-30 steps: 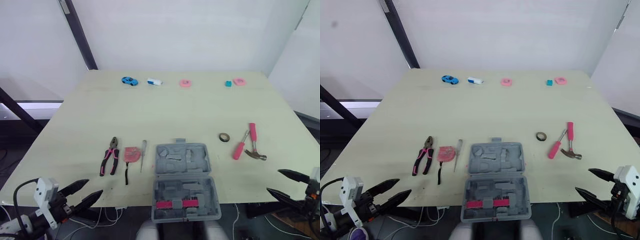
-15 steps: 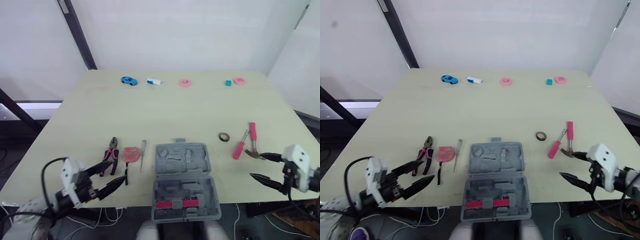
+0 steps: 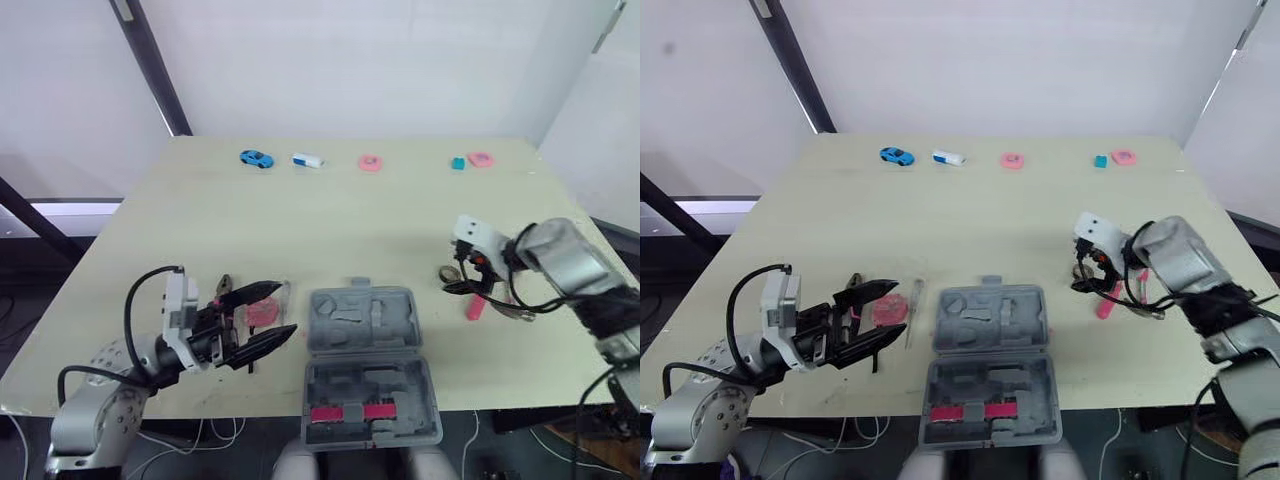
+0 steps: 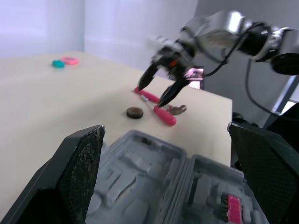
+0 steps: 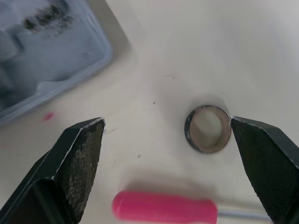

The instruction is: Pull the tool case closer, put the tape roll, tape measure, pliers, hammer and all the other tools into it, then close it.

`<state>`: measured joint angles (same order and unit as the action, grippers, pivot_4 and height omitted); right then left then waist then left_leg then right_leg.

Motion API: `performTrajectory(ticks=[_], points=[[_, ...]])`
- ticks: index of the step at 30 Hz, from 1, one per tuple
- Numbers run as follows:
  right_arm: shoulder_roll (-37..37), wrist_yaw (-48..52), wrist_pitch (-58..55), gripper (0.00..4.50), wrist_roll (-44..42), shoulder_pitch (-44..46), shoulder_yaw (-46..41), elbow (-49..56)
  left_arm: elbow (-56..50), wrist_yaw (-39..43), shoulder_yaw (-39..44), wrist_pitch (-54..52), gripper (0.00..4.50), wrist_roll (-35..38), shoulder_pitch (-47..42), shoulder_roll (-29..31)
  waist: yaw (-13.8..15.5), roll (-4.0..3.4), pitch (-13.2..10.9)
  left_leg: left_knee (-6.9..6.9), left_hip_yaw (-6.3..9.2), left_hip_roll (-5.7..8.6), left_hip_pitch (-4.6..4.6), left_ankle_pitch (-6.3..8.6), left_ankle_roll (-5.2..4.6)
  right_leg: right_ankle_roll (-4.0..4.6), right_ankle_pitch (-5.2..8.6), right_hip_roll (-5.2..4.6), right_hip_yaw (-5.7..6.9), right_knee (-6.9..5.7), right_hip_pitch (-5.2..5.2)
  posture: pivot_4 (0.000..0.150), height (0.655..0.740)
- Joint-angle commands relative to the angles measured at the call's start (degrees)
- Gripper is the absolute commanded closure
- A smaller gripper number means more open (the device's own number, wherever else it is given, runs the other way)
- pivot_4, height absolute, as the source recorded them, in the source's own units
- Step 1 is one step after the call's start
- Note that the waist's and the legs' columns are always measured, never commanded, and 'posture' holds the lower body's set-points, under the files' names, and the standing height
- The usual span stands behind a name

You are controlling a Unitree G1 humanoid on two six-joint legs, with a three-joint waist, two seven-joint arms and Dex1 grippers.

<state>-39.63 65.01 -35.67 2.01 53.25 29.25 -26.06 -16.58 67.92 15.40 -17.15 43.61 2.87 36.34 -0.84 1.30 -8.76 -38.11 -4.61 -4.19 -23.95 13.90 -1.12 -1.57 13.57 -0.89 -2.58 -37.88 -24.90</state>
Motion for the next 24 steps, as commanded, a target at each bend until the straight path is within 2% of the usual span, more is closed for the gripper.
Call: performTrajectory(ticks=[1,8,9,11,14,16,18,20,24], points=[[3.2,1.3,5.6,0.02,4.1,4.9,1.5,-11.2,-1.2,0.9,1.1,0.6,0.0,1.3,0.0,0.4,0.0,-0.01,0.0,0.0,0.0,0.0,0.0,0.0,0.0,0.0,0.0,0.0,0.01,-0.01,0.0,0.15,0.74],[8.8,0.9,12.9,0.02,9.4,9.6,2.1,-27.9,-2.1,0.1,1.7,1.2,0.0,1.3,1.0,-0.1,-0.1,-0.03,0.0,-0.03,0.0,0.0,0.03,-0.01,0.01,0.01,-0.01,-0.01,0.01,-0.11,0.0,0.15,0.74],[9.5,0.2,13.7,0.51,10.0,9.9,1.9,-30.0,-2.4,0.0,1.7,1.3,0.0,1.3,1.3,-0.3,-0.1,-0.03,0.0,-0.03,0.0,0.0,0.05,-0.01,0.01,0.01,-0.01,-0.01,0.01,-0.11,0.01,0.15,0.74],[10.9,-1.3,15.5,1.09,10.8,10.4,1.2,-33.8,-2.8,-0.2,1.6,1.5,0.0,1.2,1.8,-0.6,-0.2,-0.03,0.0,-0.03,-0.02,-0.01,0.07,-0.01,0.01,0.02,-0.01,0.0,0.0,-0.14,0.01,0.15,0.74],[12.7,-2.8,17.7,2.74,11.8,11.1,0.0,-37.7,-3.2,-0.5,1.3,1.6,0.0,1.1,2.4,-0.8,-0.5,-0.04,0.0,-0.03,-0.02,-0.01,0.09,-0.01,0.01,0.01,-0.02,0.0,-0.01,-0.16,0.01,0.15,0.74],[13.2,-3.6,19.1,3.42,12.7,11.4,-0.2,-39.3,-3.1,-0.5,1.2,1.8,0.0,1.1,2.5,-0.8,-0.7,-0.04,0.0,-0.03,-0.03,-0.01,0.1,-0.01,0.01,0.01,-0.02,0.0,-0.03,-0.18,0.01,0.15,0.74],[13.5,-4.1,20.2,4.36,13.2,11.6,-0.5,-40.2,-3.1,-0.6,1.1,1.8,0.0,1.2,2.5,-0.9,-1.0,-0.04,0.0,-0.06,-0.02,-0.01,0.11,-0.01,0.01,0.01,-0.02,0.0,-0.02,-0.21,0.03,0.15,0.74],[13.3,-4.0,21.4,4.44,13.7,11.9,-0.9,-40.3,-3.1,-0.6,0.9,1.8,0.0,1.4,2.3,-1.0,-1.1,-0.04,0.0,-0.1,-0.01,-0.01,0.12,-0.01,0.01,0.01,-0.03,0.0,-0.01,-0.21,0.06,0.15,0.74],[12.0,2.5,20.2,4.44,13.0,12.3,-2.0,-34.6,-2.9,-0.7,1.0,1.7,0.0,2.2,1.8,-1.4,-1.4,-0.06,0.0,-0.11,-0.01,0.0,0.11,-0.01,0.01,-0.01,-0.03,-0.02,-0.02,-0.21,0.06,0.15,0.74]])
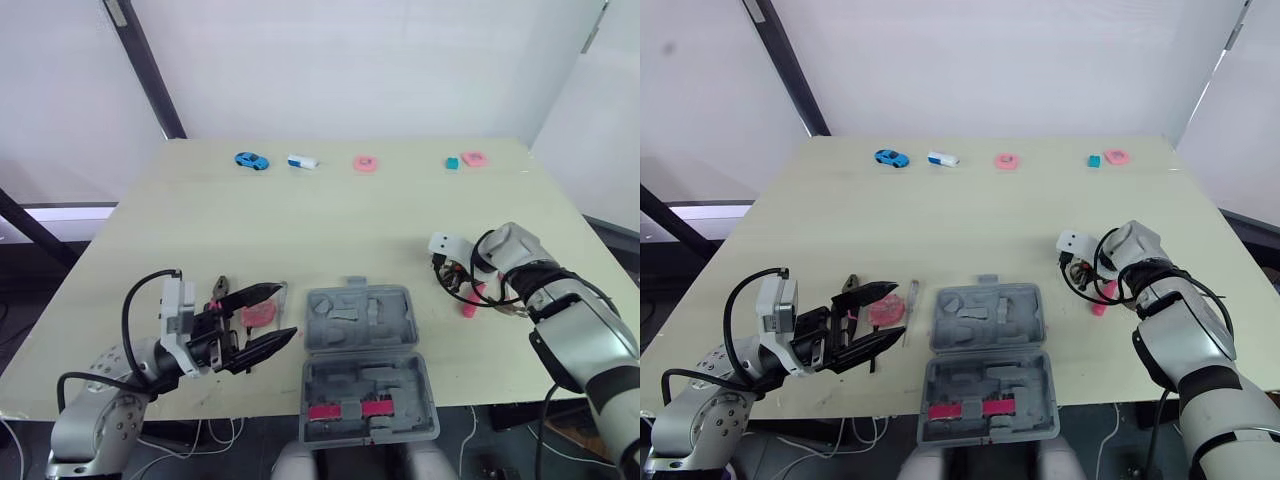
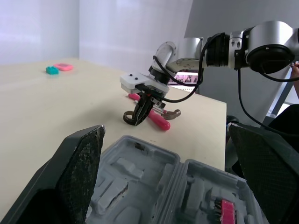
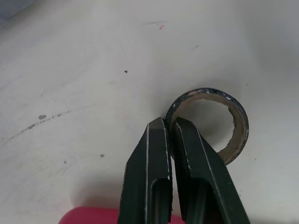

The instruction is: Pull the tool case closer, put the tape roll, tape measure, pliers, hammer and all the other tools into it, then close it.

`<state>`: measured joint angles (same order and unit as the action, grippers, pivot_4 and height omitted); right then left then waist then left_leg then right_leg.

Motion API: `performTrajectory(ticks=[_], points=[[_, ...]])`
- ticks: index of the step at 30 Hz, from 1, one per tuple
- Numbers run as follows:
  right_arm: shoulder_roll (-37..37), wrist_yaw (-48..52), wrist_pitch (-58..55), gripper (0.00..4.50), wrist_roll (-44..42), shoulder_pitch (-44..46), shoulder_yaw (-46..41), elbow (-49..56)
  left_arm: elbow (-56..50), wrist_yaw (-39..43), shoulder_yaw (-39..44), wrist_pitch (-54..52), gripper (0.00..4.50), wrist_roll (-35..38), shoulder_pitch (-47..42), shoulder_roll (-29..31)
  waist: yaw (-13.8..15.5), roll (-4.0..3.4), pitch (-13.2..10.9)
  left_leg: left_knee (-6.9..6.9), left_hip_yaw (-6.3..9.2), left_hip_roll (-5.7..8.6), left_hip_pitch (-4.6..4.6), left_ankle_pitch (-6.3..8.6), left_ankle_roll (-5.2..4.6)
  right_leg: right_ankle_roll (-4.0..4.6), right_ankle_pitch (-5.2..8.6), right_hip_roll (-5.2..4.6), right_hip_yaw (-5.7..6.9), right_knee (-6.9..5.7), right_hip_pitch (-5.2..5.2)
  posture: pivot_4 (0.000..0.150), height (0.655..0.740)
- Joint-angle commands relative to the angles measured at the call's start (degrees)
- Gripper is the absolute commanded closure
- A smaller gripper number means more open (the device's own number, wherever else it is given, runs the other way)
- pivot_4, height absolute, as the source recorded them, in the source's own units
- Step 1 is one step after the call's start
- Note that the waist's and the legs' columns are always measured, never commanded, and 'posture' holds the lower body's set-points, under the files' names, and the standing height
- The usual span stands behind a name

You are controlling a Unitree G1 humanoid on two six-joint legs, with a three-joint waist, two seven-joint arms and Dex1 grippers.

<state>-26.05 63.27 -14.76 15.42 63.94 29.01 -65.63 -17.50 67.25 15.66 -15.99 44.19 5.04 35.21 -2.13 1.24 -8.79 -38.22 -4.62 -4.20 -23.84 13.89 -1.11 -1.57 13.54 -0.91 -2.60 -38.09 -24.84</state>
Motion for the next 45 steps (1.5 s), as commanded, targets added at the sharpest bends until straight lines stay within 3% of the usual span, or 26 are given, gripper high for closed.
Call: performTrajectory(ticks=[1,8,13,17,23,32,43,45], points=[[-1.8,5.7,-1.4,4.44,-0.6,1.4,-2.0,6.7,-1.9,0.0,0.8,0.5,0.0,1.7,-0.4,-0.3,-0.1,-0.04,0.0,0.01,0.0,0.0,0.0,0.0,0.0,-0.01,-0.01,0.0,0.0,0.0,-0.01,0.15,0.74],[-3.8,19.8,-18.2,4.44,-5.2,-3.7,-1.0,42.1,1.0,0.0,4.6,0.7,0.0,2.5,2.7,-0.2,-0.4,-0.08,0.0,0.13,0.07,-0.07,-0.01,0.0,0.0,-0.19,-0.11,0.08,0.05,-0.03,-0.1,0.15,0.74],[5.8,17.4,-26.7,4.44,-8.6,-2.2,0.6,53.7,4.3,1.8,9.1,3.3,0.0,0.9,8.1,0.1,-0.3,-0.05,0.0,0.14,0.1,-0.1,-0.03,0.0,0.0,-0.03,-0.01,0.07,0.16,-0.09,-0.16,0.15,0.74],[12.2,13.4,-24.5,4.44,-6.5,-1.7,5.0,48.9,6.1,2.1,11.2,4.9,0.0,0.0,9.8,0.3,0.1,-0.05,0.0,0.1,0.07,-0.09,-0.01,-0.01,0.03,0.09,0.06,0.01,0.18,-0.17,-0.18,0.15,0.74],[22.5,6.8,-16.2,4.44,-3.0,2.1,10.0,33.1,8.2,3.2,12.5,6.8,0.0,-1.2,11.3,0.6,-0.2,0.06,0.0,-0.09,-0.01,0.0,-0.03,-0.01,0.05,0.09,0.05,-0.18,0.19,-0.16,-0.11,0.15,0.74],[29.6,4.4,-4.7,4.44,2.1,7.8,12.7,16.3,7.8,2.6,12.4,7.2,0.0,-1.5,11.4,0.7,-0.4,0.05,0.0,0.13,0.04,-0.04,-0.06,0.0,0.07,0.13,0.07,-0.12,0.25,-0.16,-0.21,0.15,0.74],[32.2,5.1,-1.7,4.44,3.1,8.9,11.1,11.1,8.2,3.0,12.6,7.5,0.0,-1.9,11.9,0.9,-0.4,0.05,0.0,0.15,0.03,-0.05,-0.06,0.01,0.08,0.14,0.07,-0.15,0.24,-0.16,-0.23,0.15,0.74],[32.2,5.2,-1.5,3.84,3.2,8.8,11.0,10.6,8.5,3.2,12.7,7.7,0.0,-2.0,12.0,1.1,-0.4,0.05,0.0,0.15,0.04,-0.05,-0.06,0.01,0.08,0.14,0.07,-0.14,0.24,-0.16,-0.23,0.15,0.74]])
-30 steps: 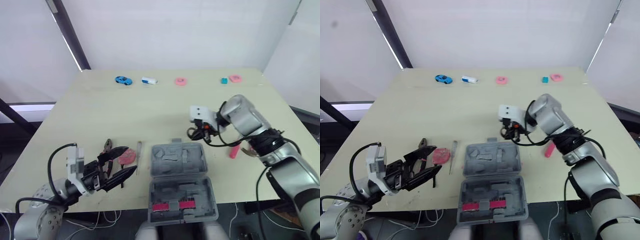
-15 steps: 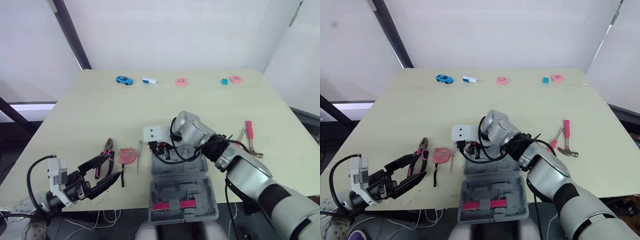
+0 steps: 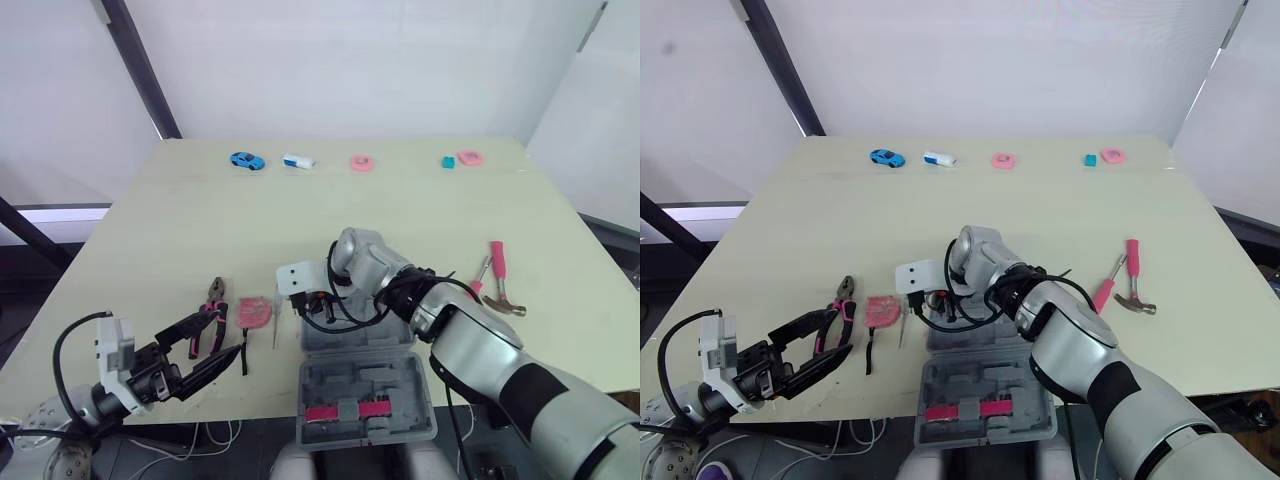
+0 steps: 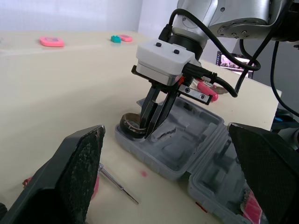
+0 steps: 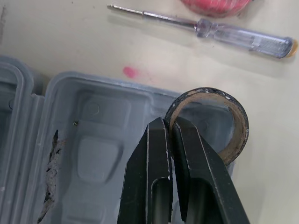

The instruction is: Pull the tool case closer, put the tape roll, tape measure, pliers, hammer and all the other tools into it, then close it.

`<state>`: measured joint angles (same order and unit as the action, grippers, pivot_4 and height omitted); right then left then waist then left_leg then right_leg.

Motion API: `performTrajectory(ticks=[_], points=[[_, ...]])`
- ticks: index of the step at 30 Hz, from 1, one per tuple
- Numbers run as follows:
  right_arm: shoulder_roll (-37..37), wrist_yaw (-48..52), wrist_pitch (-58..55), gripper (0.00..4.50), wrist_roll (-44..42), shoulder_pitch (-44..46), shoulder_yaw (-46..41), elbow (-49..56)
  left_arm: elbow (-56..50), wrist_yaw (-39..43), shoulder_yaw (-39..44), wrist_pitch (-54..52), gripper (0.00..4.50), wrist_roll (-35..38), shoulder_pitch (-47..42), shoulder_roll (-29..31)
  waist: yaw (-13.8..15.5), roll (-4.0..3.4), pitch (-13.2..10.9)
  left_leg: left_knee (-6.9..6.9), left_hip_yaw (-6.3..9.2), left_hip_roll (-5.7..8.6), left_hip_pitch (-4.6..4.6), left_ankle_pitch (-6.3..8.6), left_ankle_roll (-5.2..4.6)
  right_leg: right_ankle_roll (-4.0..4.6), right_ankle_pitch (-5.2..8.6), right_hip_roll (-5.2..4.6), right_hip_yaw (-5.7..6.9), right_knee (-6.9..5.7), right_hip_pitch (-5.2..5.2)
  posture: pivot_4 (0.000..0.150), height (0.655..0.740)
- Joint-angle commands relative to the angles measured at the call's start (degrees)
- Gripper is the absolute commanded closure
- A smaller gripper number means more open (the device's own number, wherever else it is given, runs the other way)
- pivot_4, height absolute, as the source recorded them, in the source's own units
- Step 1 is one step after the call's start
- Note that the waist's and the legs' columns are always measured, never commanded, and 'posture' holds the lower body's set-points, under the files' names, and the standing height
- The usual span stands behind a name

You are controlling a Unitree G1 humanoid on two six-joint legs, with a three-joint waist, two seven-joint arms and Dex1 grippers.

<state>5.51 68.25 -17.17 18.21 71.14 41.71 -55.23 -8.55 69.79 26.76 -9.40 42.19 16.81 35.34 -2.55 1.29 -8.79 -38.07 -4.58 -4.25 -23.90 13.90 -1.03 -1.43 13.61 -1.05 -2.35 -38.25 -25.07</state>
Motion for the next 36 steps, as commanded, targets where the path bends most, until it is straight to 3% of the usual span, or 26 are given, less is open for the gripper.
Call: performTrajectory(ticks=[1,5,12,18,22,25,28,36], points=[[0.6,0.2,1.1,3.43,0.5,1.5,-1.7,0.1,-0.3,0.7,1.6,1.1,0.0,-0.1,0.3,1.0,0.0,0.0,0.0,0.0,0.01,0.0,0.0,0.0,0.0,0.0,0.0,0.0,0.01,0.0,0.0,0.15,0.74],[0.5,-1.2,2.0,1.68,0.9,1.5,-2.3,-0.9,-0.3,0.7,1.4,1.1,0.0,-0.3,0.3,1.1,0.0,0.0,0.0,0.01,0.0,0.0,0.0,0.0,0.0,0.0,0.0,0.0,0.0,0.0,0.0,0.15,0.74],[-1.7,0.0,1.6,1.68,-0.8,1.1,-6.4,1.1,-0.3,0.3,0.8,0.9,0.0,-0.5,-0.2,1.0,0.0,0.0,0.0,0.01,0.0,-0.01,0.0,0.01,0.01,0.0,0.0,-0.01,0.0,0.0,-0.01,0.15,0.74],[-3.2,3.2,0.5,1.68,-9.5,-4.0,-15.2,9.4,0.2,0.3,0.4,1.1,0.0,-0.7,-0.7,0.6,0.0,0.02,0.0,0.02,0.01,0.0,-0.02,0.01,0.0,0.0,0.0,0.0,0.0,0.01,0.0,0.15,0.74],[-3.0,-1.4,1.7,1.68,-14.3,-9.3,-21.6,12.7,0.5,0.3,0.1,1.2,0.0,-0.8,-1.1,0.3,0.0,0.02,0.0,0.06,0.02,-0.01,-0.02,0.0,0.0,-0.01,0.0,0.03,0.0,0.01,-0.01,0.15,0.74],[-3.8,-3.2,4.4,2.48,-14.0,-12.6,-21.4,12.8,0.9,0.4,0.0,1.1,0.0,-0.8,-1.6,0.3,0.0,0.03,0.0,0.06,0.0,0.0,-0.01,0.0,0.0,-0.01,-0.01,0.02,-0.01,0.01,0.0,0.15,0.74],[-3.2,-6.2,7.6,3.79,-14.1,-14.3,-21.9,11.4,1.2,0.5,-0.2,1.1,0.0,-1.0,-2.1,0.3,0.0,0.03,0.0,0.04,-0.03,0.01,-0.01,0.0,0.0,-0.02,-0.01,0.01,-0.03,0.02,0.0,0.15,0.74],[-2.2,-10.0,13.8,3.79,-13.4,-15.7,-21.3,5.6,0.7,0.3,-0.6,0.5,0.0,-1.1,-2.9,0.5,-0.1,0.03,0.0,0.06,-0.03,-0.01,0.02,0.0,0.0,-0.02,-0.01,0.06,-0.05,0.0,-0.01,0.15,0.74]])
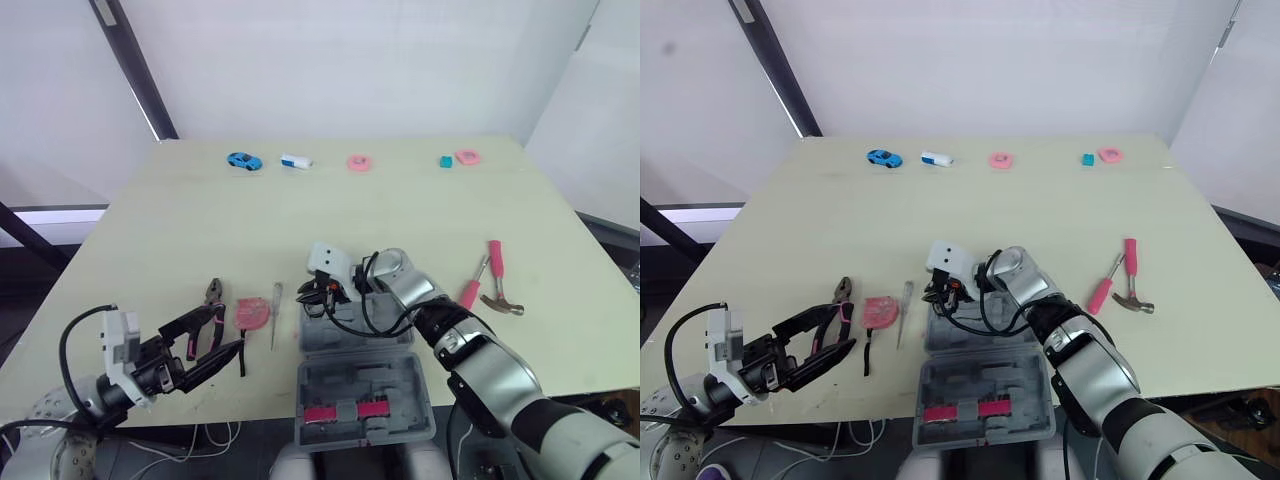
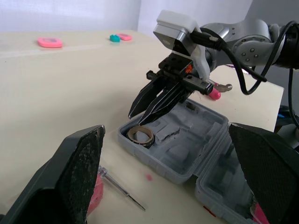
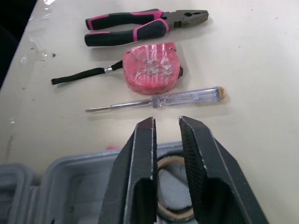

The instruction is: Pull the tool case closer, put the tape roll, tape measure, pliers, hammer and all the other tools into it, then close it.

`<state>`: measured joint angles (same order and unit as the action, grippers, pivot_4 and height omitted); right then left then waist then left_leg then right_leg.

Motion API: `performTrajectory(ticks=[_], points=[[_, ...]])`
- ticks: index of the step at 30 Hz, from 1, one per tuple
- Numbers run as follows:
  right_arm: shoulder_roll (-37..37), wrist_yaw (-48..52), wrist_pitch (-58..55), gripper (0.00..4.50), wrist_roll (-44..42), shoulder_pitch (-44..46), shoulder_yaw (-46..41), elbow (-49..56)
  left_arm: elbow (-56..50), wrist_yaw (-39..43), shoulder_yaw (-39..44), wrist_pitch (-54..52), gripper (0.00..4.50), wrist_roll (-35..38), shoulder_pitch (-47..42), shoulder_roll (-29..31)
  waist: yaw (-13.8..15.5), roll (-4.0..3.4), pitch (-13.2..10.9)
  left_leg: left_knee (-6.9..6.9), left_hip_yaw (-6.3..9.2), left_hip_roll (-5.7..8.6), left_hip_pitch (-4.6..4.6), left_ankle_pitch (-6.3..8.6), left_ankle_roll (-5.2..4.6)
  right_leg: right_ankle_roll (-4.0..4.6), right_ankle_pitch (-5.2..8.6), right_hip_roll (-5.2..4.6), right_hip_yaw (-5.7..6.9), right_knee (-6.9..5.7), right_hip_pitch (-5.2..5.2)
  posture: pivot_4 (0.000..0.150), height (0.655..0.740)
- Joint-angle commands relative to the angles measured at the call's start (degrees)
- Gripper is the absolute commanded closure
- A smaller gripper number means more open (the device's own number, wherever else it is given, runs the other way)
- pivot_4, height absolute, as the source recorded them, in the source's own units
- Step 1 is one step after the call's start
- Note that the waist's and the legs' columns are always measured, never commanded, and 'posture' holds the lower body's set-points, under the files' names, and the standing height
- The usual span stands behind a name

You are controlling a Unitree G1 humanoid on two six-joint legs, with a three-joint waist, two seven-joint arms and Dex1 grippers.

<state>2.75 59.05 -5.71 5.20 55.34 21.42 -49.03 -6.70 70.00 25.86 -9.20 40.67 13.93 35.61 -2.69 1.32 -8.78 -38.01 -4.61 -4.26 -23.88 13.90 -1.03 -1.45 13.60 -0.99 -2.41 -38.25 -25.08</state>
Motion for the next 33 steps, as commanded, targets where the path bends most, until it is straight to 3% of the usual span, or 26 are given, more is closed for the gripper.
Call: performTrajectory(ticks=[1,17,33], points=[[0.7,-1.1,2.6,3.79,-0.5,0.1,-1.1,-1.2,-1.5,-0.2,0.2,0.1,0.0,0.4,0.0,0.3,0.0,0.0,0.0,0.0,-0.01,0.0,0.0,0.0,0.0,0.0,0.0,-0.01,0.0,0.0,0.0,0.15,0.74],[1.2,-3.3,6.1,3.79,-0.3,1.0,-1.6,-7.1,-8.5,-4.7,-0.4,-4.1,0.0,1.2,0.7,0.5,0.0,0.0,0.0,0.0,-0.02,0.0,0.0,0.0,0.0,0.0,0.0,-0.01,-0.03,0.0,0.0,0.15,0.74],[1.3,-5.4,7.2,3.79,3.9,0.1,0.0,-14.6,-5.6,-4.1,-1.5,-3.5,0.0,-0.2,-0.9,1.1,0.0,0.0,0.0,0.0,-0.03,0.0,0.02,0.0,0.0,0.0,0.0,0.0,-0.05,0.0,0.01,0.15,0.74]])
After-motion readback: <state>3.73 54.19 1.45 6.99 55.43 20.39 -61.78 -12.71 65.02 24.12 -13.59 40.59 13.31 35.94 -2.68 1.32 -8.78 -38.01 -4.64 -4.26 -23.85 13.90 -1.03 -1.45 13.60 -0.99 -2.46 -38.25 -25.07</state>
